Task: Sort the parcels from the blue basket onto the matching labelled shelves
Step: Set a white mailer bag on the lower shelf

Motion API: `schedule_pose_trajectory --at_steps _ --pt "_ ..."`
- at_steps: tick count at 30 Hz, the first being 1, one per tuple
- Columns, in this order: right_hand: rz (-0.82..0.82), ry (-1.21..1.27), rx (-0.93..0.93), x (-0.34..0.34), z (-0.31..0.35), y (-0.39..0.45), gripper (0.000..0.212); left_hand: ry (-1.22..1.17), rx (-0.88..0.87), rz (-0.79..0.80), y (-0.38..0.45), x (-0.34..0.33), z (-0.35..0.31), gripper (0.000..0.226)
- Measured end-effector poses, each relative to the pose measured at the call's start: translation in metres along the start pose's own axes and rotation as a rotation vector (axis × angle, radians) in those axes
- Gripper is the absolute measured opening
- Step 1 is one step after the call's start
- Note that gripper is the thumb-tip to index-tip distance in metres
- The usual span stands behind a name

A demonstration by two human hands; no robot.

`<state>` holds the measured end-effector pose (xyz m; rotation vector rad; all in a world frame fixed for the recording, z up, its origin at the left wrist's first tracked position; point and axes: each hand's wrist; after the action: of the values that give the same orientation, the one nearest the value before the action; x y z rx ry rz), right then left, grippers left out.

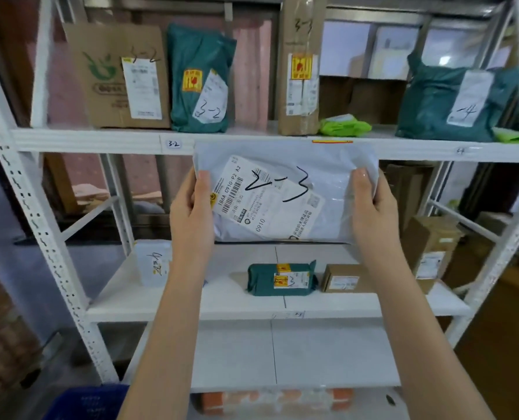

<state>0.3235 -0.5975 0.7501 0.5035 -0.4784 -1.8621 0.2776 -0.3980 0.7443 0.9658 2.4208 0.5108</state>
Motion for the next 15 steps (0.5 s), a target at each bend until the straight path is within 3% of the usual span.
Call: schedule_pose_trajectory --at_steps 10,13,15 --pt "-0.016 0.149 0.092 0.017 0.061 0.067 0.035 -0.098 -0.136 0.016 0.03 -0.052 -0.073 0.02" --pt "-0.031 0.193 0.143 0.009 0.081 0.086 0.029 -0.091 -0.201 0.006 0.053 -0.062 -0.093 0.031" --pt "-0.041 0.206 0.174 0.002 0.095 0.099 0.025 -0.089 -0.237 0.027 0.07 -0.068 -0.105 0.023"
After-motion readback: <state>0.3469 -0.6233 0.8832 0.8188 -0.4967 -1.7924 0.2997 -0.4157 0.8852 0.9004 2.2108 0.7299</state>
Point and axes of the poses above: each hand's wrist, its own y-axis towards the middle knuckle, its own x-axis out of the back of the hand, z = x × y, and after that the axes turned 10 degrees about -z, right-handed
